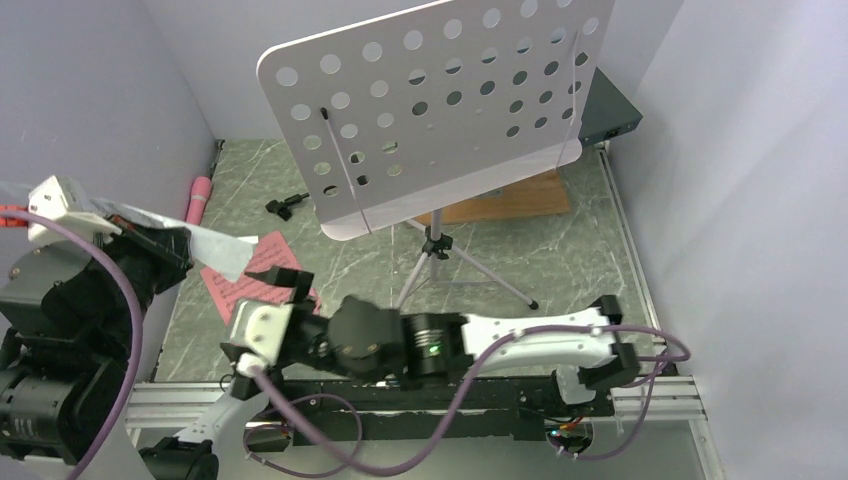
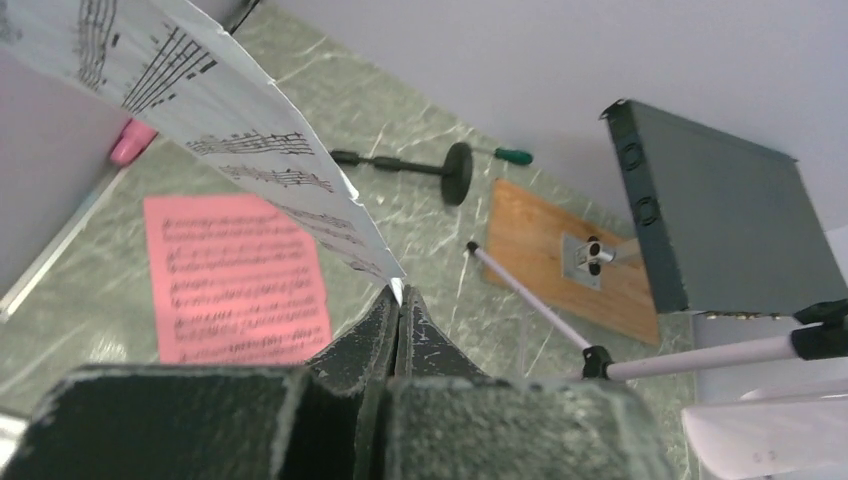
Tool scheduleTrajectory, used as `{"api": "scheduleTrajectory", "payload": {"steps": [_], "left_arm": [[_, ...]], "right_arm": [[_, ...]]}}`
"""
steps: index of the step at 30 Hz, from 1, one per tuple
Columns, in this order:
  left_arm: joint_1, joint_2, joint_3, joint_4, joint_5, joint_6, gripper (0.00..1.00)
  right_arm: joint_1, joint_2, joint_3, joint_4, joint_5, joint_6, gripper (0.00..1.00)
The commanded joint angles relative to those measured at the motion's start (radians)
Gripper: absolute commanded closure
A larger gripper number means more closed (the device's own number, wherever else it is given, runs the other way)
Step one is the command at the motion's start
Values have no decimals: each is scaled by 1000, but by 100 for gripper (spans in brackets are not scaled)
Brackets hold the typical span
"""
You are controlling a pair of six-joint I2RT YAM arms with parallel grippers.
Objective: Set up the instrument practice props
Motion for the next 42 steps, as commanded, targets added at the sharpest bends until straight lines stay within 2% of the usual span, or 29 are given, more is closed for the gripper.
{"api": "scheduleTrajectory", "payload": {"steps": [1,9,12,14,15,16,18,19,20,24,27,31,36,38,42], "left_arm": [[-4,-72,-43,-129,-70,-101,100],[-9,-131,-160,-157,39,-169,100],[-9,-137,-183,-166,58,-171,100],[-9,-151,-197,-152,73,-174,100],[-9,-159,-204,-138,86,-173,100],[-9,-166,-211,-125,98,-172,100],[-10,-173,-215,-103,113,-162,100],[-10,-176,-214,-91,121,-149,95],[-10,-180,-211,-76,132,-133,85],[-11,-228,-200,7,137,-72,29],[-16,-287,-195,122,133,-17,10],[-33,-368,-216,287,137,19,3],[-50,-438,-260,437,101,31,1],[-58,-431,-264,448,105,23,0],[-101,-363,-259,410,164,-35,1]], "right_arm": [[23,109,33,221,335,-90,1],[13,241,-18,448,462,-146,7],[-2,244,-55,487,453,-135,19],[-20,235,-72,480,429,-104,34],[-24,232,-80,484,422,-97,46],[-26,227,-87,492,419,-100,60],[-28,208,-107,486,389,-109,98],[-28,194,-118,470,363,-109,100],[-28,173,-133,455,334,-105,100],[-35,59,-212,374,249,-49,100],[-38,-54,-258,304,160,-20,100],[-91,-191,-210,167,-47,111,100],[-293,-277,-85,0,-483,392,100],[-355,-311,-90,-11,-595,502,100],[-428,-409,-216,80,-679,676,100]]}}
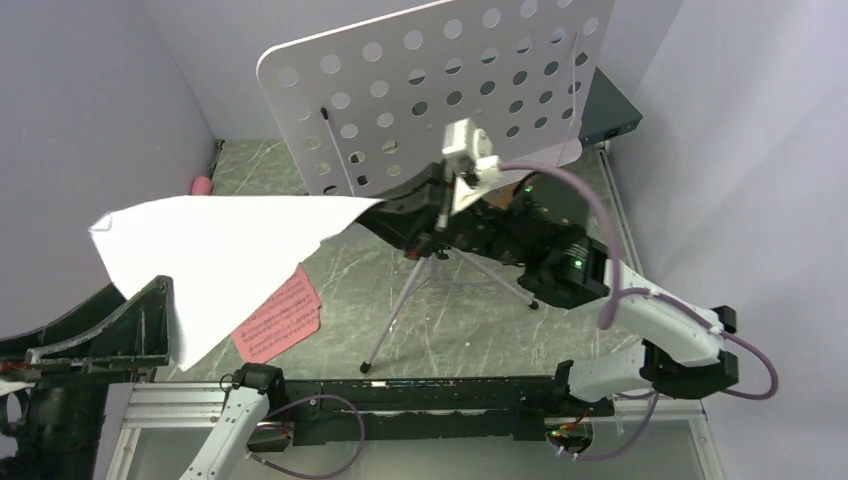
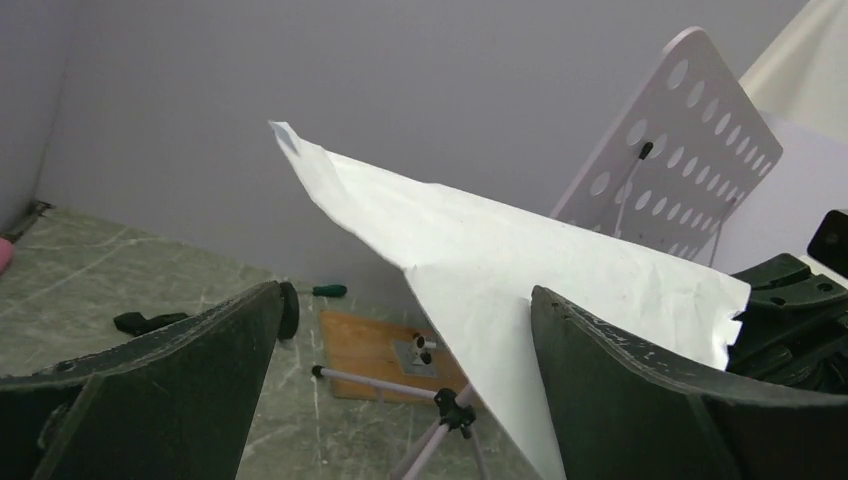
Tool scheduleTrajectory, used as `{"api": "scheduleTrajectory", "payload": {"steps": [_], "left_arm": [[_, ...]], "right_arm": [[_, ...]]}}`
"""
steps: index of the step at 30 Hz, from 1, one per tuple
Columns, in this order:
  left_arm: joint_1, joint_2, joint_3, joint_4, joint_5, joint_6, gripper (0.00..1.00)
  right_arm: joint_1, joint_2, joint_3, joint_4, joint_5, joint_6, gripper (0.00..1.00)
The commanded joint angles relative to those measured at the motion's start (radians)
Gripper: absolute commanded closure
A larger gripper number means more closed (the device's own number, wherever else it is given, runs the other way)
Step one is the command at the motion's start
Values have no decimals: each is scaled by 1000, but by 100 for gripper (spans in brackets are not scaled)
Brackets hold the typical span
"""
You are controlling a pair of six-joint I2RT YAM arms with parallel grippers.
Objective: Set up the instrument practice props
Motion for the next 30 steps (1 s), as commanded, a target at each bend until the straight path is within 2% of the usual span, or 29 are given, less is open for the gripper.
{"api": "scheduleTrajectory", "payload": {"steps": [1,7,12,18,22,24,27,30], "left_arm": [[-50,103,-23,26,67,-47,1],[-126,168,-94,96,176,-72,0],[-145,209,-70,140,302,1,1],[-148,307,10,41,381,13,2],[-150,346,-88,52,515,-50,8],[-150,359,-129,16,504,-69,7],[-150,356,-170,-67,387,-85,4],[-149,304,-242,-68,300,-86,4]], "right_arm": [[-44,-89,-101,15,-244,280,100],[-106,-187,-158,-70,-254,385,100],[-146,-242,-189,-201,-241,432,100],[-149,-368,-356,-398,-55,405,100],[-149,-424,-476,-440,13,476,100],[-149,-445,-535,-424,6,514,100],[-149,-471,-595,-421,9,554,100],[-149,-488,-637,-424,30,614,100]]}}
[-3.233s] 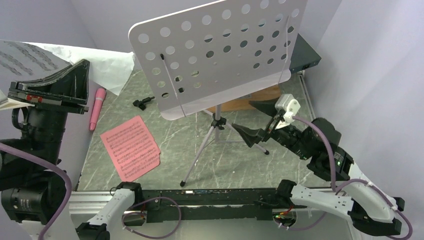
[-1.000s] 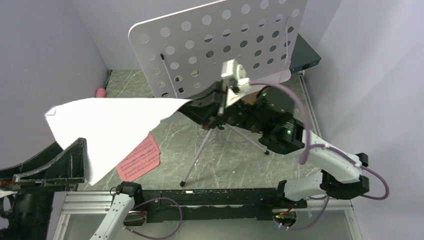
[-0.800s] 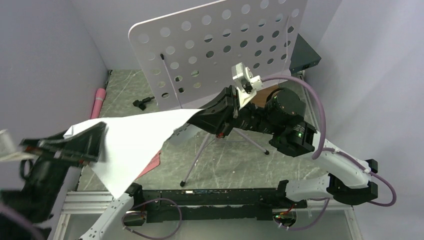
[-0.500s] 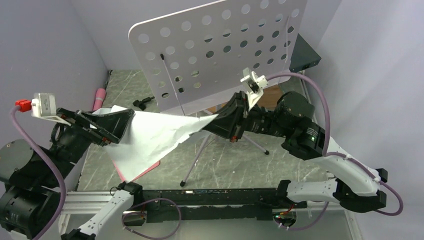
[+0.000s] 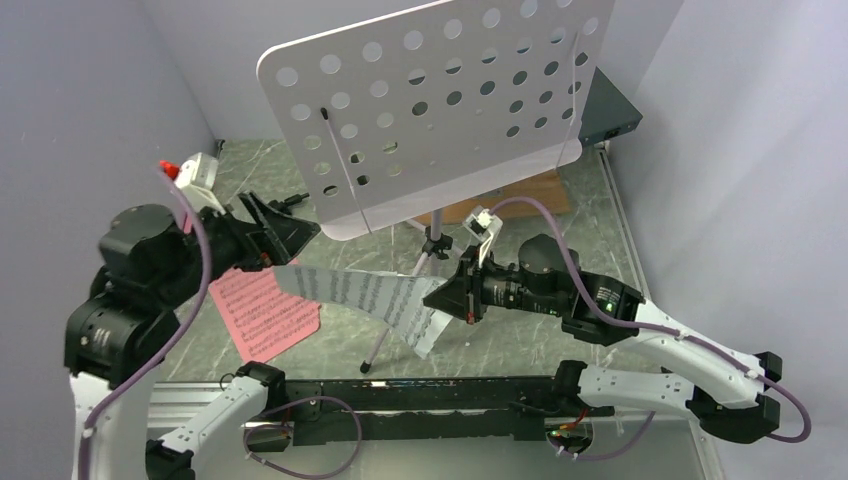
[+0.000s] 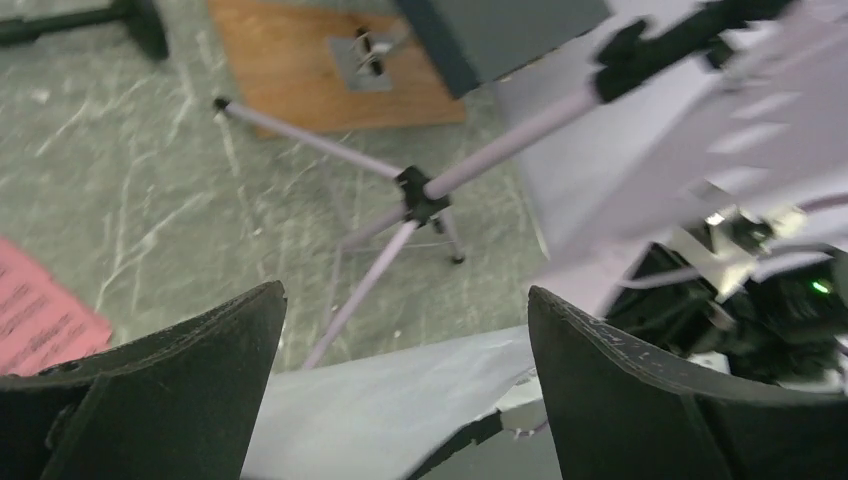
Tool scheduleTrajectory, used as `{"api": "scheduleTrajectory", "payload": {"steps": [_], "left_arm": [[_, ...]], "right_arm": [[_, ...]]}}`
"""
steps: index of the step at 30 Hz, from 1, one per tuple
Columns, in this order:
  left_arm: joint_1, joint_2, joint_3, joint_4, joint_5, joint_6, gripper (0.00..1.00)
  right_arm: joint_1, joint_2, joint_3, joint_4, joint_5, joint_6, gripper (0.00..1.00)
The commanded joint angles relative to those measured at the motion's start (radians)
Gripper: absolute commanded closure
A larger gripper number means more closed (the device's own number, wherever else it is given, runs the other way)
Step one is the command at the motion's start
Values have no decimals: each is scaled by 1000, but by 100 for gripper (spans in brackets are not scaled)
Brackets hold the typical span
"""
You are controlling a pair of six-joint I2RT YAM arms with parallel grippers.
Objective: Set up the instrument practice props
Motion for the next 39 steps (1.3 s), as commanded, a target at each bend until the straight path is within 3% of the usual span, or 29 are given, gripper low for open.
{"api": "scheduleTrajectory", "payload": {"steps": [1,7,11,17,21,28,35,39], "left_arm": [[-1,-72,-93,-27,-119,-24,4],[-2,-252,-278,32,-177,-121,0],[-2,-322,-354,-48,-263,-296,1],[-1,-422,-487,-149,-265,-543,1],[-2,-519,-635,-121,-174,-712,1],[-2,-663,-934,196,48,-1008,1],[-2,-640,-1020,197,115,-1160,1],[-1,-586,-1150,390,270,-1285,1]], "right_arm": [[-2,-49,-45,12,46,126,100],[-5,-105,-222,121,55,366,100],[-8,-172,-343,232,96,474,100],[-12,-214,-474,508,181,532,100],[-12,-188,-565,740,184,582,100],[-12,-167,-636,919,194,606,100],[-12,-167,-656,1031,246,624,100],[-12,-137,-640,1103,238,617,100]]}}
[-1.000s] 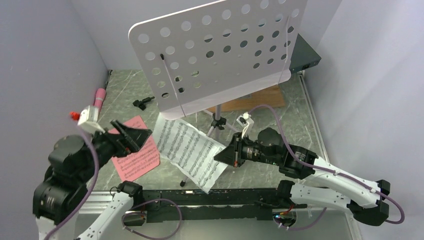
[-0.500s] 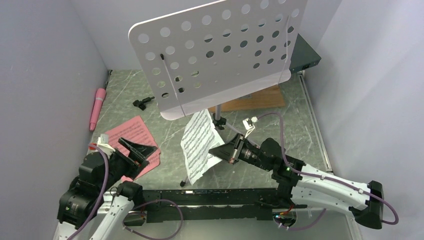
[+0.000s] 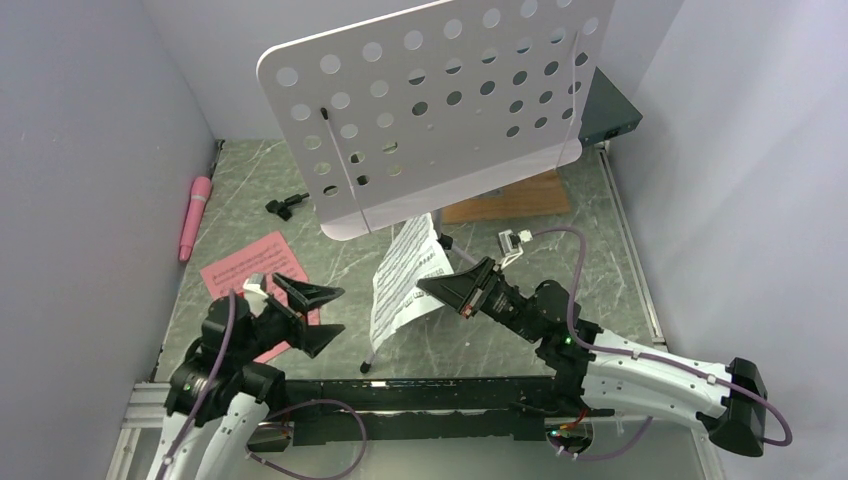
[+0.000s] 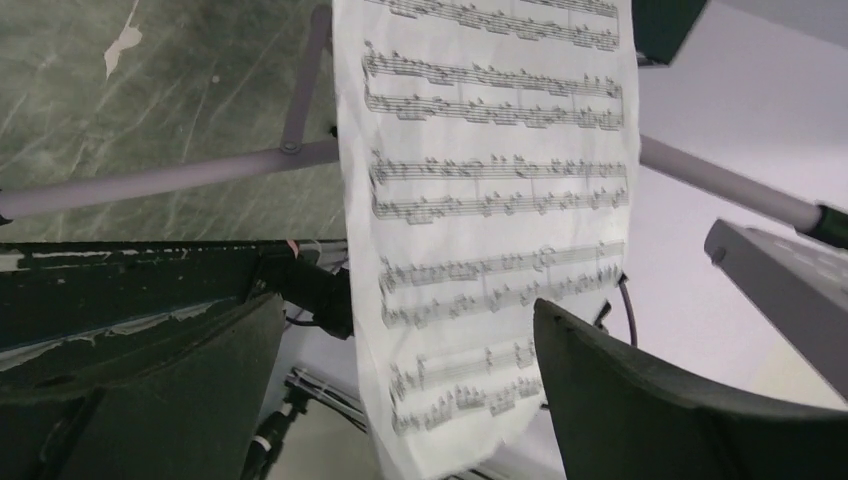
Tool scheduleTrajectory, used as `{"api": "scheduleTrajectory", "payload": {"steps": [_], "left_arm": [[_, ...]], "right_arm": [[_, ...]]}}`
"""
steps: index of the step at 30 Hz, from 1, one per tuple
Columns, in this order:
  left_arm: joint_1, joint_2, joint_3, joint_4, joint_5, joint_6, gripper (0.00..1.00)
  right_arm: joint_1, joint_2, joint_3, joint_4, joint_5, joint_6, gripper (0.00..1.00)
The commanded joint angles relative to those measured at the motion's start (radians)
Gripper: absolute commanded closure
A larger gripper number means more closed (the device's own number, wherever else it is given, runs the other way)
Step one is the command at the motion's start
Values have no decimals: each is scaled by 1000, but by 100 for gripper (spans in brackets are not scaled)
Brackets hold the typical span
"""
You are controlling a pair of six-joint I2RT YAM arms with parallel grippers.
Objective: Set up the instrument practice props
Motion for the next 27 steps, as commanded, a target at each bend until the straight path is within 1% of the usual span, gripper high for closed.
{"api": "scheduleTrajectory", "payload": {"steps": [1,3,7,9,11,15,18,21,22,23,25,27], "left_arm": [[-2,82,-114,199,171,-328,0],[-1,133,-128,250,219,-327,1],[-2,204,-123,340,229,-292,1],[-2,215,-140,423,227,-311,1],[-2,219,-162,472,231,-340,1],[-2,217,-172,459,249,-378,1],[-1,209,-174,425,240,-382,0],[-2,193,-201,443,217,-407,1],[-2,184,-208,453,201,-403,3],[-2,175,-212,464,177,-388,7],[-2,153,-210,475,126,-341,19],[-1,126,-204,460,86,-297,24]], "right_arm": [[-1,30,22,170,16,4,100],[0,64,28,215,3,23,100],[2,114,35,284,-23,46,100],[3,135,34,322,-33,53,100],[4,151,44,331,-35,43,100],[24,174,43,372,-9,37,100],[30,191,53,367,-4,30,100],[30,209,65,375,-24,27,100],[33,211,64,370,-35,26,100],[38,207,59,359,-37,26,100],[54,196,33,343,-30,28,100],[78,182,1,334,-11,31,100]]}}
